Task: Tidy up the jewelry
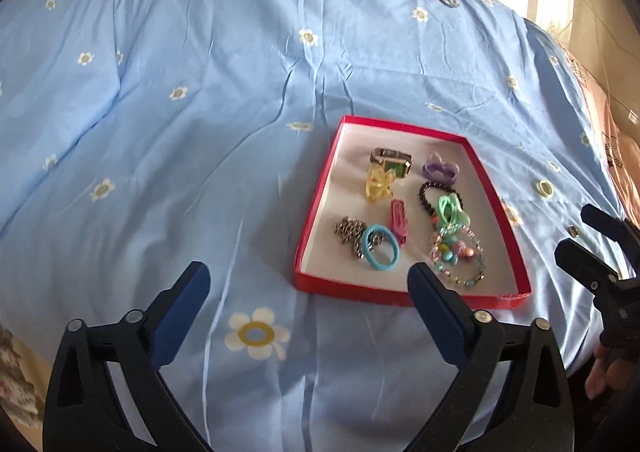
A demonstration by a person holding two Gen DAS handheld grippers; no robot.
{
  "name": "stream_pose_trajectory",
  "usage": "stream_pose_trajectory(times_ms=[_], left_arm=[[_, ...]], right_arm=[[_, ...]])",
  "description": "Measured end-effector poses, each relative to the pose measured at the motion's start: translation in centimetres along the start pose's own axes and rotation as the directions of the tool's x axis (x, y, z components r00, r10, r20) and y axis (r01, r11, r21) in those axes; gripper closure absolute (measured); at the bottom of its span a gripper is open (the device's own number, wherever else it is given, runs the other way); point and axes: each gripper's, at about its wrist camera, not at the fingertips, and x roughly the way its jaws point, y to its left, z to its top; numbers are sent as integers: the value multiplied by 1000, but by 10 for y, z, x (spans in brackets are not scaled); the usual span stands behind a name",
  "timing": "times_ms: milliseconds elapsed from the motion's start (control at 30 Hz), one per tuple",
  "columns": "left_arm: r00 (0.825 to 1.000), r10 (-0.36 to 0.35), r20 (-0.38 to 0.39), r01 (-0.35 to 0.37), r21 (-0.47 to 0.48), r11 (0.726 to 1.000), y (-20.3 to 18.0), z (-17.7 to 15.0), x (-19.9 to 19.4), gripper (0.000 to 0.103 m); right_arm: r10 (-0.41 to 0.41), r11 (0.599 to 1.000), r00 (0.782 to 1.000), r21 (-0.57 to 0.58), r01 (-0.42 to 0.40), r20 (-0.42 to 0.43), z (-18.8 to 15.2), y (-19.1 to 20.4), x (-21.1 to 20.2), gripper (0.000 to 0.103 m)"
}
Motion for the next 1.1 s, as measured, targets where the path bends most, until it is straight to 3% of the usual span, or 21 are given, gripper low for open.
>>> stream_pose_trajectory(times_ms=[233, 367, 467, 567, 733, 867, 1100], left_arm=[[999, 33, 27, -33, 21, 999, -8, -2, -6, 0], [999, 6, 40, -7, 5, 1000, -7, -8, -15, 0], [996, 6, 91, -7, 18, 1000, -7, -8, -30, 0], [990, 22, 143, -29, 48, 998, -10, -8, -39, 0], [993, 32, 111, -41, 80, 996, -17, -14, -30, 0], [993, 63, 101, -73, 101, 992, -23, -19, -27, 0], [985, 52, 165, -72, 118, 990, -30, -16, -45, 0]], right_arm=[[13, 999, 999, 50, -15, 39, -7, -3, -11, 0], [19, 994, 999, 106, -24, 44, -11, -8, -19, 0], [32, 994, 997, 106, -39, 66, -7, -5, -33, 0], [-17, 997, 993, 78, 8, 115, -3, 0, -48, 0], [-55, 995, 998, 84, 53, 23, -15, 0, -27, 0], [-65, 995, 998, 81, 65, -4, -28, 3, -20, 0], [-71, 993, 993, 103, 61, 90, -23, -1, -43, 0]])
